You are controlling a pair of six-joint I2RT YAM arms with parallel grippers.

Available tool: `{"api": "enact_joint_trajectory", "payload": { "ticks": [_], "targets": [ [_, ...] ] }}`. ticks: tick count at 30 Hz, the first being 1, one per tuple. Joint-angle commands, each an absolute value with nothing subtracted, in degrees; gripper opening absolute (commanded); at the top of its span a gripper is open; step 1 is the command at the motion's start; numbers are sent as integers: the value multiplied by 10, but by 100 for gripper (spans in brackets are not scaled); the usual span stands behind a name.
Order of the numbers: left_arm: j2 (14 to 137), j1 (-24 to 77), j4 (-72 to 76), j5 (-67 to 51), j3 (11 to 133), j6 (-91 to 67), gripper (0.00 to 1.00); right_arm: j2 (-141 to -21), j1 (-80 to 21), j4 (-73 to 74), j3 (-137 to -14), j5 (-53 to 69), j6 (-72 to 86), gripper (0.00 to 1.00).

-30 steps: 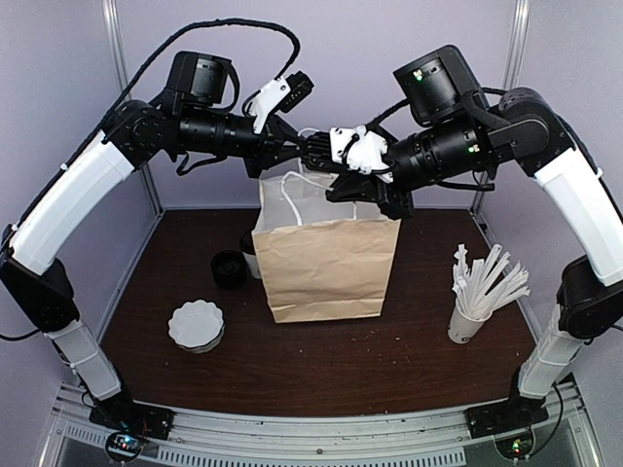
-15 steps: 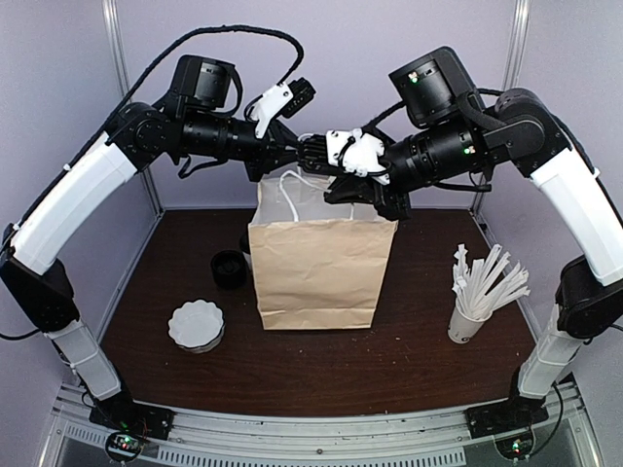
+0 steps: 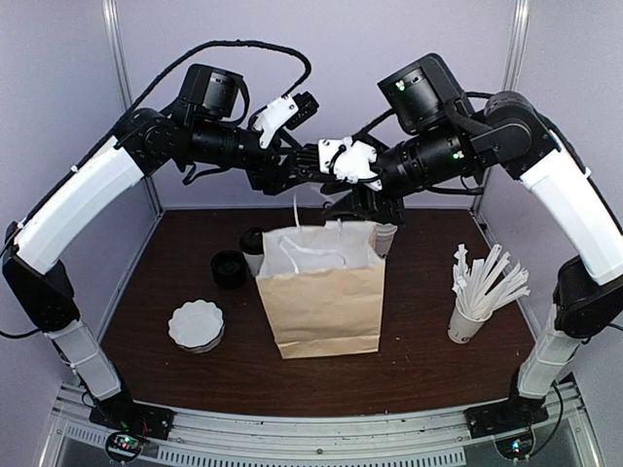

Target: Pack the takeout coffee

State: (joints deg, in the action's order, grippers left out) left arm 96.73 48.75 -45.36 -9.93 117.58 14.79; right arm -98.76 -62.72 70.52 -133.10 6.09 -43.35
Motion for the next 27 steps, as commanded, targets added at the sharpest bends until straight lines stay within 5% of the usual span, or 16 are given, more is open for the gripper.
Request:
{"api": "enact_joint_trajectory", "payload": {
  "ticks": [1,3,4,15,27],
  "targets": [
    [983,487,-458,-51,1202,139,97,-993,-604,731,-1322,79,-429,60],
    [993,487,-497,-52,1250,138,98,-973,-586,758,-1323,128,-446,88],
    [988,487,-505,-50,1258,137,97,-964,-575,769,-1323,154,-452,91],
    [943,474,-542,-121,1121,177,98,-836,-458,739,-1169,222,-426,89],
    [1128,462,-593,-198,1275,221,83,-717,-347,660,-947,292,-400,86]
  ]
}}
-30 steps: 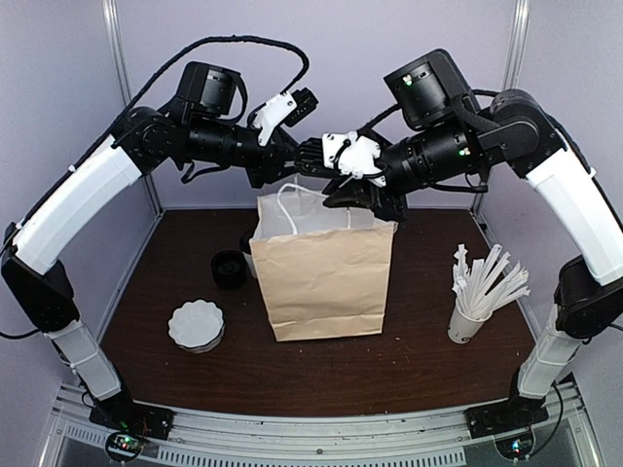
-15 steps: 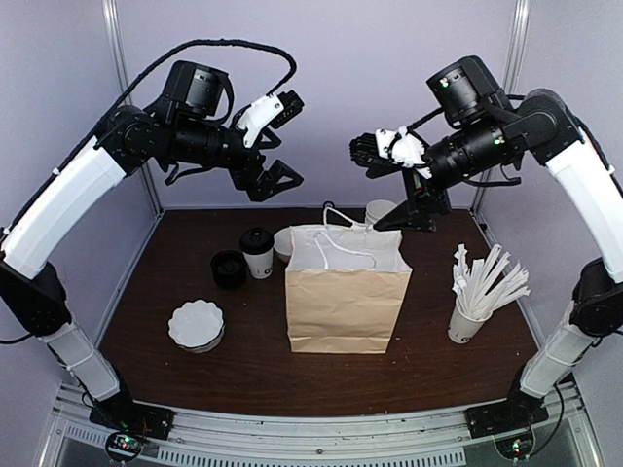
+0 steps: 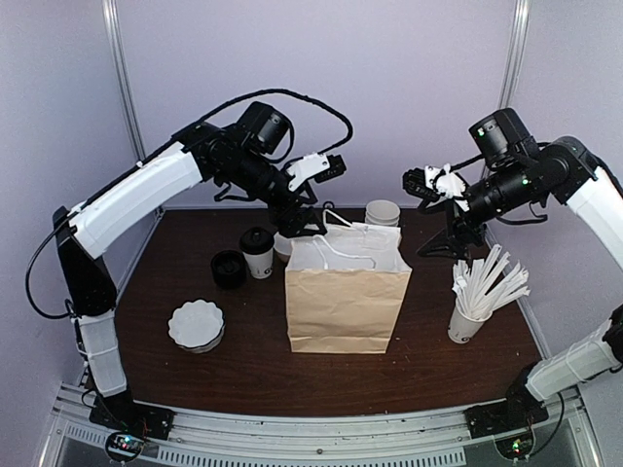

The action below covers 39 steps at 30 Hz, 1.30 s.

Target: Pack the takeout coffee

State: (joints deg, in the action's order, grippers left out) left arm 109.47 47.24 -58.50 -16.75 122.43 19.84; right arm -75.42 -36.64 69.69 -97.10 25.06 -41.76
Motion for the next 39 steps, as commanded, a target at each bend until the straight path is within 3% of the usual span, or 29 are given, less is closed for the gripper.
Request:
{"api": "enact_joint_trajectory", "payload": {
  "ticks": [1,9,14,18,27,33,39],
  "targets": [
    [1140,459,-598,-207,1285,226,78,-713,-341,657,-942,300,-398,86],
    [1182,455,-627,-251,1318,239,40,-710,-325,648,-924,312,-395,86],
    [1178,455,-635,-263,1309,244,0,-723,-325,643,-926,319,-395,85],
    [1151,469,-634,-253,1299,242,0,-736,-324,643,-934,317,-396,85],
    [993,603,-503,13,1103,322,0,-745,-323,634,-924,278,-401,84],
    [925,685,-461,107,978,336,0,-742,-310,625,-908,258,-403,84],
    [903,775,-461,163,937,303,0,-736,-281,626,-908,257,-403,84]
  ]
}}
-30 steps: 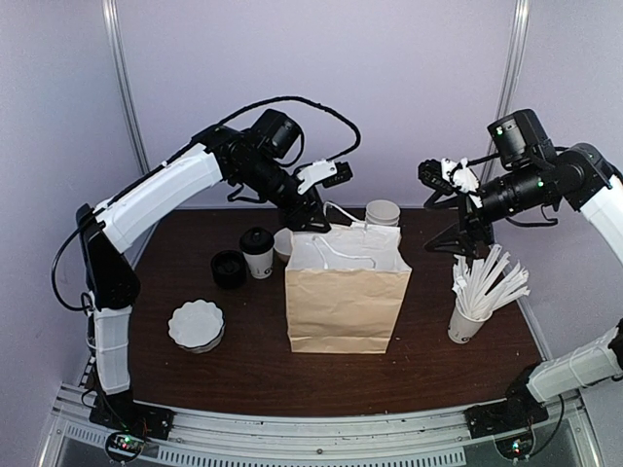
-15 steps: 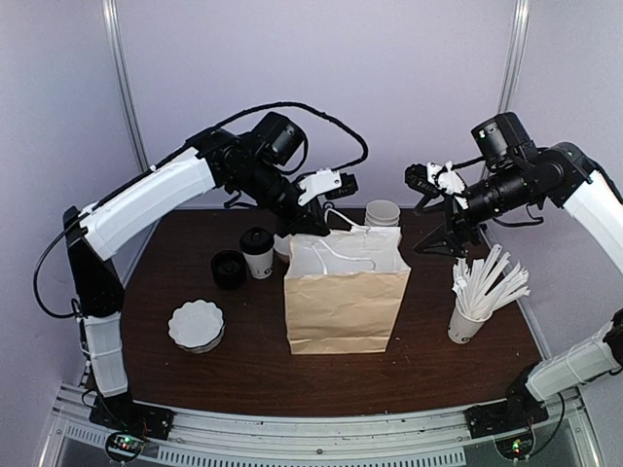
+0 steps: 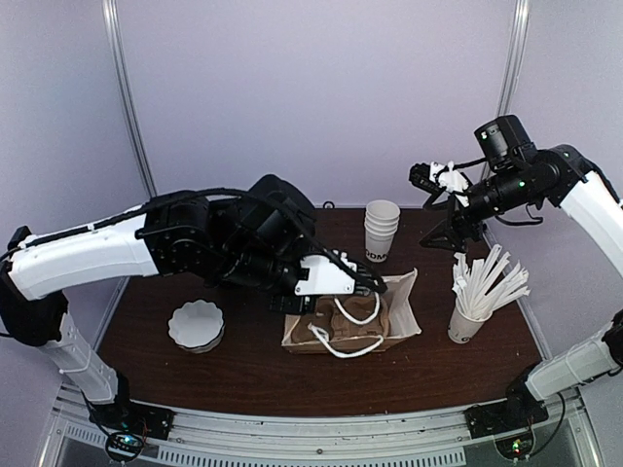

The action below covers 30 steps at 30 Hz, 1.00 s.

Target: Pack the takeout coffee

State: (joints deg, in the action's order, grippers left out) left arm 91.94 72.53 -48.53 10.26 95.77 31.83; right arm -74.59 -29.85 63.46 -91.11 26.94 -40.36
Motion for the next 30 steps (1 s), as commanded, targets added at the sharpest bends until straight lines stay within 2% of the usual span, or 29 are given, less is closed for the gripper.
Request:
{"api": "enact_joint_trajectory", "payload": {
  "ticks": [1,7,20,25,30],
  "targets": [
    [900,790,-461,169,932,297,0,-736,-277,626,-908,258,-403,84],
    [902,876,-485,250,929,268,0,-736,-265,625,-900,267,-400,85],
    [898,883,-509,247,936,240,0,-747,-261,631,-907,281,-399,84],
    [900,863,-493,262,942,244,0,-740,-261,638,-906,285,-403,83],
    [900,778,-497,215,1003,225,0,-732,-261,681,-953,317,-419,80]
  ]
}}
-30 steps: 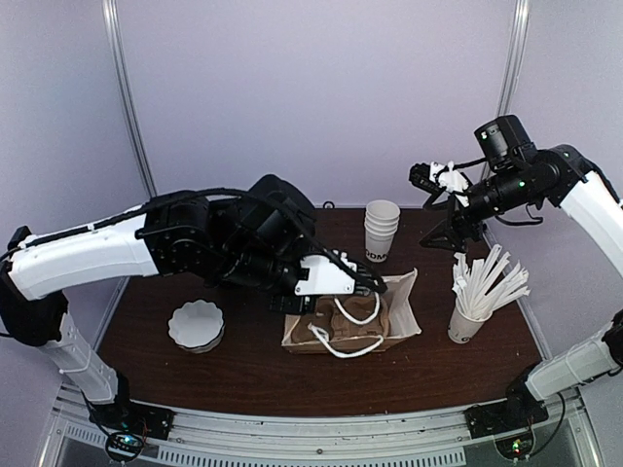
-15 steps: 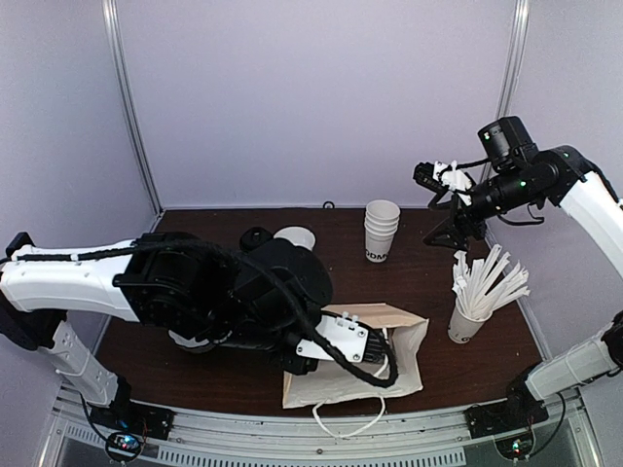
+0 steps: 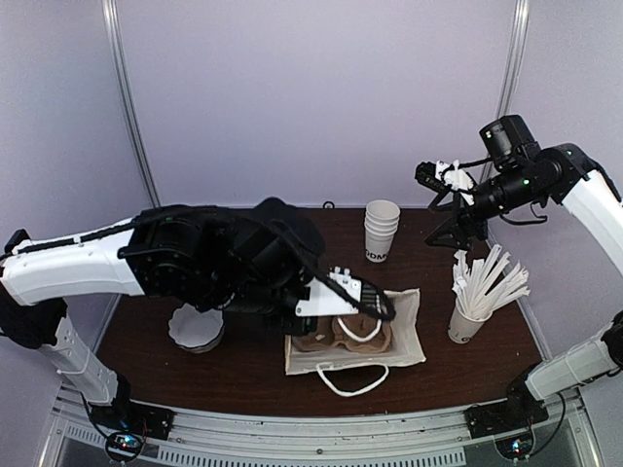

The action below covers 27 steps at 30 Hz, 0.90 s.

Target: Pack the takeout coffee

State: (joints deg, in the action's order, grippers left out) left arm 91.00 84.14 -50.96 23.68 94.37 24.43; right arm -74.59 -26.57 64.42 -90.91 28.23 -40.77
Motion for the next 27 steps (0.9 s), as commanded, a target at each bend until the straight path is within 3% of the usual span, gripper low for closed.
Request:
{"api": "enact_joint_trajectory", "payload": {
  "ticks": [1,10,21,27],
  "targets": [
    [904,756,-506,196,1021,222,0,-731,-261,688,-963,327,-419,79],
    [979,583,-630,-26,1220,171,0,-736,-282,779,-1039,409,-448,68],
    [1046,485,-686,-188,1329,64,0,-785,-371,811,-1147,425,-462,75],
    [1061,434,-694,-289,1356,-16,0,-826,-423,794,-1155,338,-470,76]
  ]
}}
